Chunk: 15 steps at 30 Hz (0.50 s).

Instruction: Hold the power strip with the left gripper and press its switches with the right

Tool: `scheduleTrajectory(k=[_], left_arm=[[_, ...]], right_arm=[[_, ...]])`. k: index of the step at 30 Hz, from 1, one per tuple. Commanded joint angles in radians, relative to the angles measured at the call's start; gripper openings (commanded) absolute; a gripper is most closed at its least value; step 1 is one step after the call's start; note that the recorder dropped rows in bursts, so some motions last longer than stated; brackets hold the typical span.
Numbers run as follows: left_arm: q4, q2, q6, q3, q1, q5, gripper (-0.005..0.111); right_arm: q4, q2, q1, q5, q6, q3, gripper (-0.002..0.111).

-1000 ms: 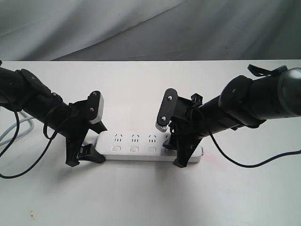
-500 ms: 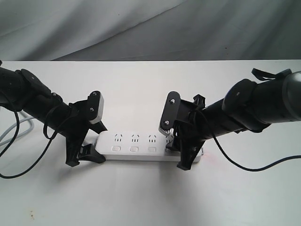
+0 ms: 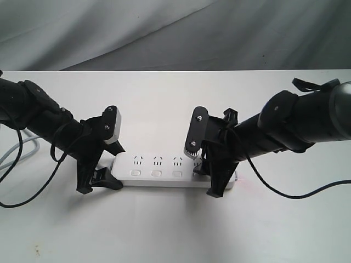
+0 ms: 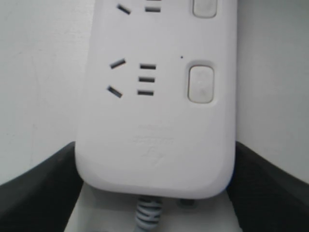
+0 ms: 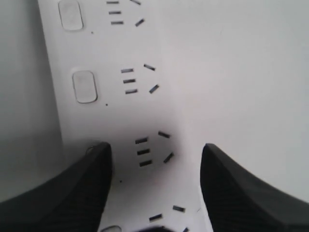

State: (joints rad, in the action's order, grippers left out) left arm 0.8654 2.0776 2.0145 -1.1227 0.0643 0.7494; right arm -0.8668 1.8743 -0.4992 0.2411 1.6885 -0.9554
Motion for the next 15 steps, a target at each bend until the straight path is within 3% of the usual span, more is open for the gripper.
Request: scheduleTrajectory(k=[1,8,15], left_arm=[[-0.012,0.004,0.004,0.000,0.004,-0.016,0.055],[-0.012,0.004,0.004,0.000,0.004,-0.016,0.055],[-0.012,0.004,0.004,0.000,0.004,-0.016,0.055]], right_arm=[[0.012,-0.066,-0.010,0.011,0.013,-0.013,0.052],[0.012,-0.128,-0.009,0.010,0.012,0.005,0.052],[0.015,-0.148,0.067,0.002,0.014,0.109,0.052]])
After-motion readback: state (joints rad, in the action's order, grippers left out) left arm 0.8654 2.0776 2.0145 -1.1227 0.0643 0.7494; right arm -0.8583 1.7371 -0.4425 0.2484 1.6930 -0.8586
